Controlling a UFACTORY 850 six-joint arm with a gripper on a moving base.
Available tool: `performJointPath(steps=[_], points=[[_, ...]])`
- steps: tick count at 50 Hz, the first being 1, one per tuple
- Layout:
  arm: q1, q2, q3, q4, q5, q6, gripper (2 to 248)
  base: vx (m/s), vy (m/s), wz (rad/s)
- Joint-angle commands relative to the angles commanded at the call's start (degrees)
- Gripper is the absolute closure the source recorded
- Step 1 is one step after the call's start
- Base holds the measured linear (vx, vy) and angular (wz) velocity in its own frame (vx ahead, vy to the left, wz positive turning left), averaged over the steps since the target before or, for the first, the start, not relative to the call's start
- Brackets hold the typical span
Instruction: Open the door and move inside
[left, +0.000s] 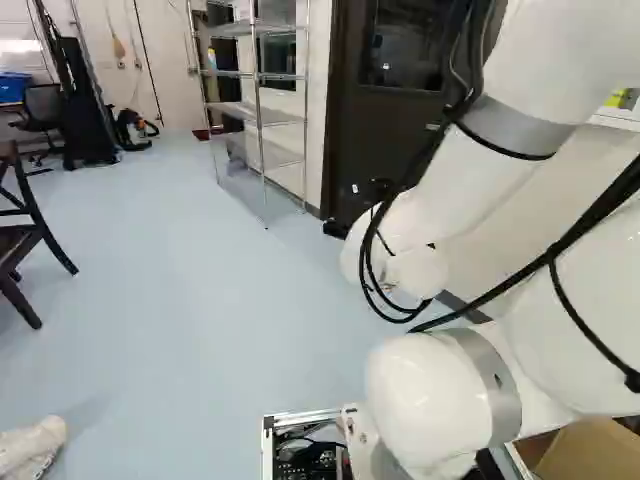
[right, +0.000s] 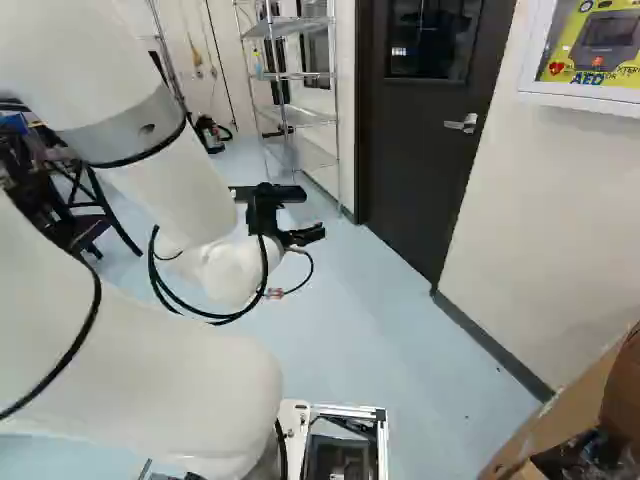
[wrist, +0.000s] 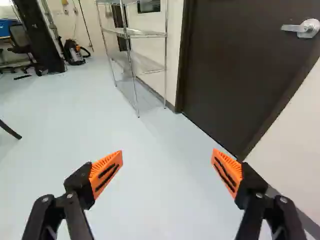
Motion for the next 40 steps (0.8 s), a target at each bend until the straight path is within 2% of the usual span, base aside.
performJointPath(steps=[19, 40], points=[[0.00, 0.00, 0.00, 0.00, 0.00, 0.00, 3, 0.102, 0.006, -0.004], [0.00, 0.00, 0.00, 0.00, 0.00, 0.00, 3, 0.185, 0.019, -0.022]])
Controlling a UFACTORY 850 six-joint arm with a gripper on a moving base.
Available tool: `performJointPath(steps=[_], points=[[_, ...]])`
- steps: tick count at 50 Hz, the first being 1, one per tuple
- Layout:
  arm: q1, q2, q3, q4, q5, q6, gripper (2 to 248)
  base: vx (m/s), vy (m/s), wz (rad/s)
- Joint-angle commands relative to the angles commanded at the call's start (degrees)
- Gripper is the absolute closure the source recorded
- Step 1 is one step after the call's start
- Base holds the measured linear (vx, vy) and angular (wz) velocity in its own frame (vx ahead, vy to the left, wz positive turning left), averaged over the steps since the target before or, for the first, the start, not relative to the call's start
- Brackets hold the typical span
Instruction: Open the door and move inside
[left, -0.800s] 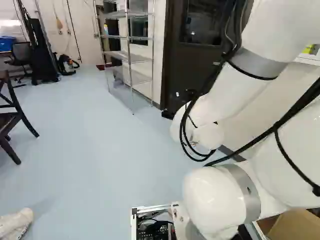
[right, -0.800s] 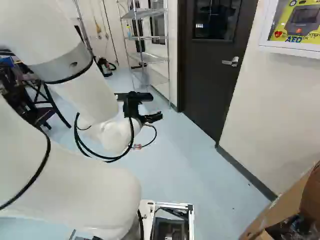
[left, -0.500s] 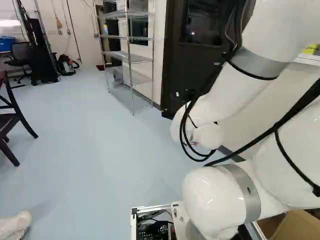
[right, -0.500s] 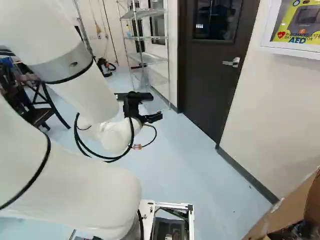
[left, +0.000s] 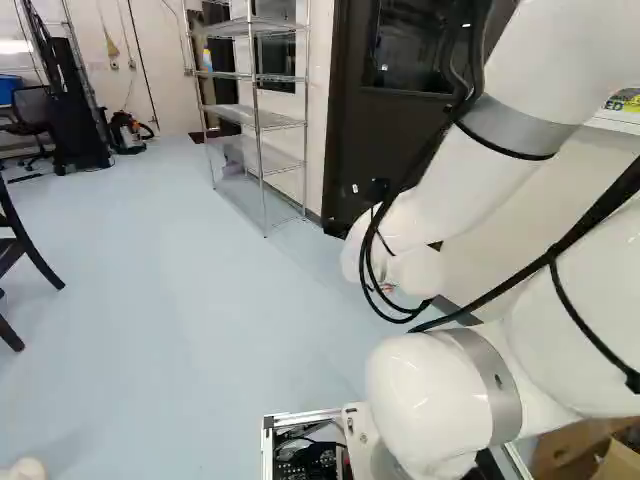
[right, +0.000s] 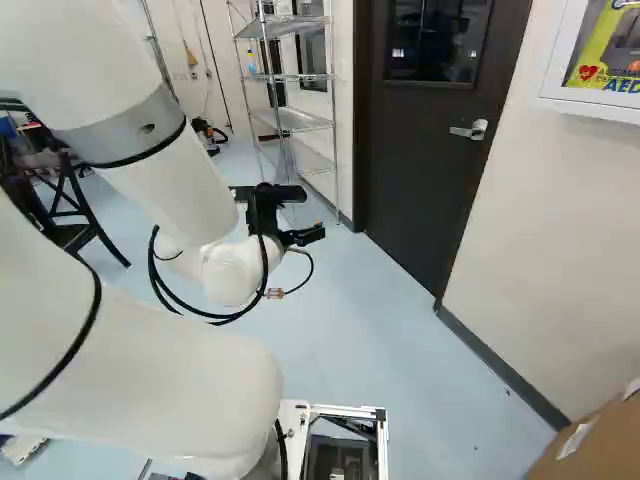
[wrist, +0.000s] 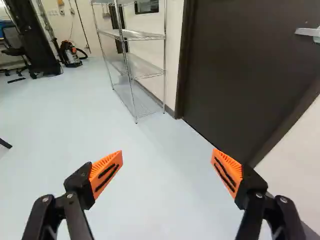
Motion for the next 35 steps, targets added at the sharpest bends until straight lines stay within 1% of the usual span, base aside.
performJointPath(steps=[20, 35], points=[[0.00, 0.00, 0.00, 0.00, 0.00, 0.00, 3, 0.245, 0.069, -0.026], [0.00, 0.00, 0.00, 0.00, 0.00, 0.00, 3, 0.249, 0.027, -0.249]])
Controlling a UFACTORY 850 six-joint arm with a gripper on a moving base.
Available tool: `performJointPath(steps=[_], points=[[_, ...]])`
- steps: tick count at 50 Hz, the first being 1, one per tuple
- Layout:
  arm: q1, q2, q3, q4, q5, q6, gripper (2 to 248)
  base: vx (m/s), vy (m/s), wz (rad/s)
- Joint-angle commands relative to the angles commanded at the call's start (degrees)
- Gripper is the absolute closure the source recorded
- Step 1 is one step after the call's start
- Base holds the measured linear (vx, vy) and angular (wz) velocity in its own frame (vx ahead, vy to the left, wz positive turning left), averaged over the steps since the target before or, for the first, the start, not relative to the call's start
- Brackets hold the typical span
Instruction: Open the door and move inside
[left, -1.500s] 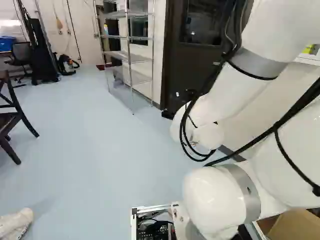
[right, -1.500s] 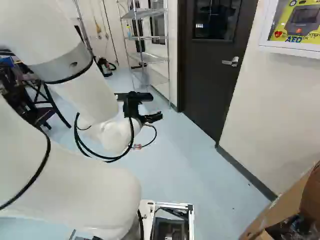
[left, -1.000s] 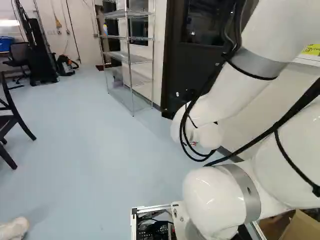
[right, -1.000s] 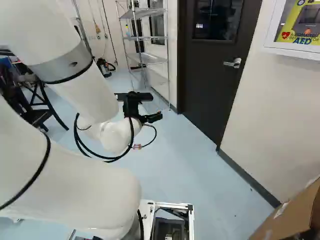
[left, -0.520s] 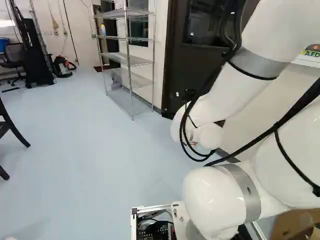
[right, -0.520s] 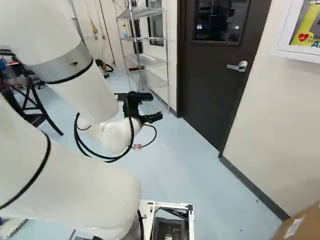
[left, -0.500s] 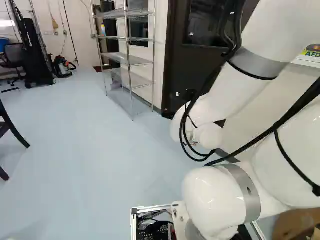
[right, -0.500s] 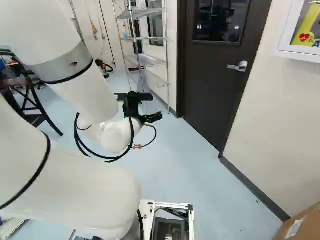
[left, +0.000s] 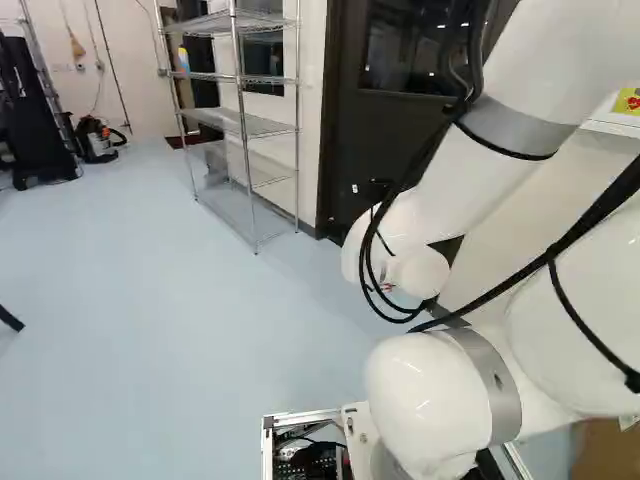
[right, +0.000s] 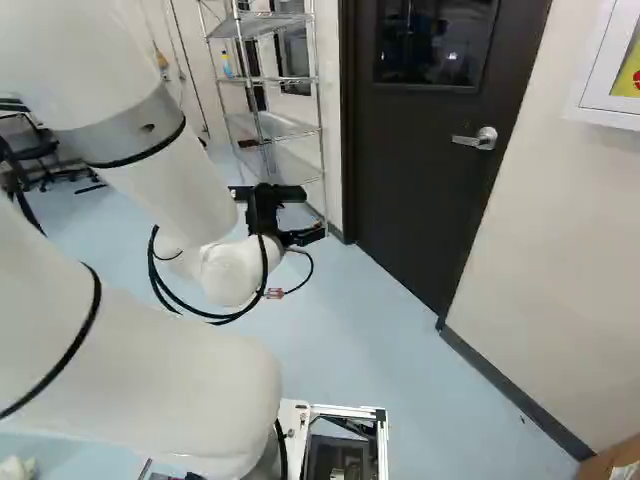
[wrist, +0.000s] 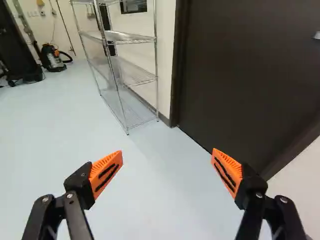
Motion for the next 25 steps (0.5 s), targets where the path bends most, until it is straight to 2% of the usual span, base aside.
performJointPath(steps=[25], points=[[0.00, 0.00, 0.00, 0.00, 0.00, 0.00, 3, 0.219, 0.001, -0.277]])
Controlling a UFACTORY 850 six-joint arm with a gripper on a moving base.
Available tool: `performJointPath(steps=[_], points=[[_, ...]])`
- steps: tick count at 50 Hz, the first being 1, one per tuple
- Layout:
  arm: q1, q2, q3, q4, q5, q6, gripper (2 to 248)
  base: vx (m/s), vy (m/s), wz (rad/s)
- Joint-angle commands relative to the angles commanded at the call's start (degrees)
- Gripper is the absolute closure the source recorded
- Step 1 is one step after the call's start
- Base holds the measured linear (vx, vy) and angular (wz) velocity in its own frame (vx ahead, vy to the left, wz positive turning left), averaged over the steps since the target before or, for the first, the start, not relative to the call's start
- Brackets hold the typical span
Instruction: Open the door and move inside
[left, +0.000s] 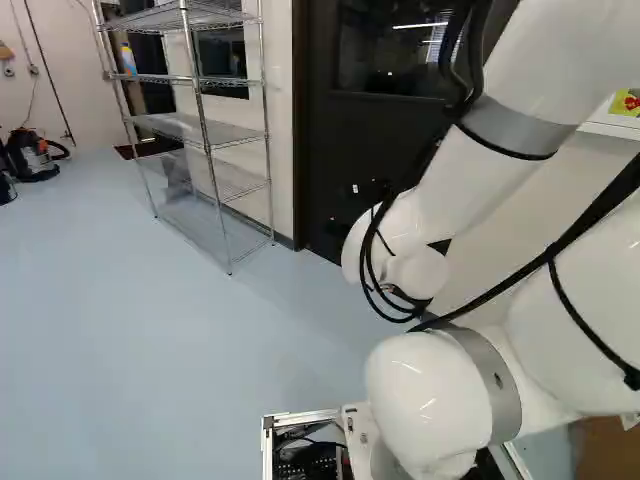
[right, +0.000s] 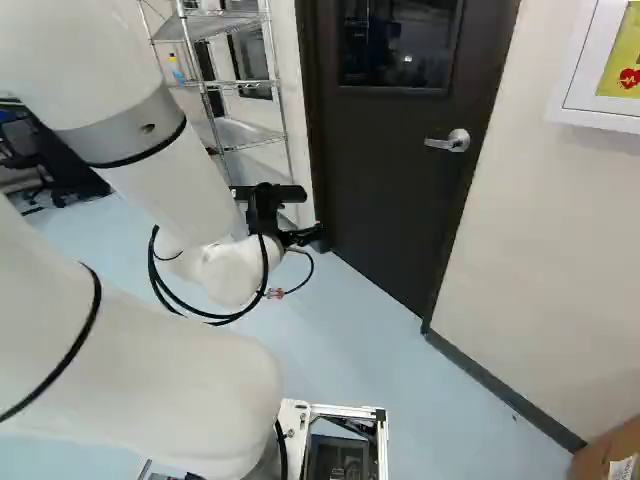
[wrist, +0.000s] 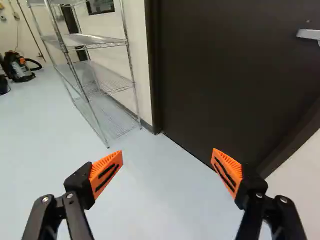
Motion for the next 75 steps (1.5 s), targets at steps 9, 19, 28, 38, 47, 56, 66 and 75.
performJointPath(steps=[9, 19, 28, 38, 47, 56, 66, 75], points=[[0.00, 0.00, 0.00, 0.00, 0.00, 0.00, 3, 0.193, -0.004, -0.245], [0.00, 0.00, 0.00, 0.00, 0.00, 0.00, 3, 0.176, -0.004, -0.235], [0.00, 0.00, 0.00, 0.00, 0.00, 0.00, 3, 0.163, 0.028, -0.245], [0.00, 0.00, 0.00, 0.00, 0.00, 0.00, 3, 0.163, 0.034, -0.255], [0.00, 0.00, 0.00, 0.00, 0.00, 0.00, 3, 0.164, 0.045, -0.255], [0.00, 0.00, 0.00, 0.00, 0.00, 0.00, 3, 0.163, 0.050, -0.260], [0.00, 0.00, 0.00, 0.00, 0.00, 0.00, 3, 0.157, 0.052, -0.260], [0.00, 0.00, 0.00, 0.00, 0.00, 0.00, 3, 0.148, 0.052, -0.268]])
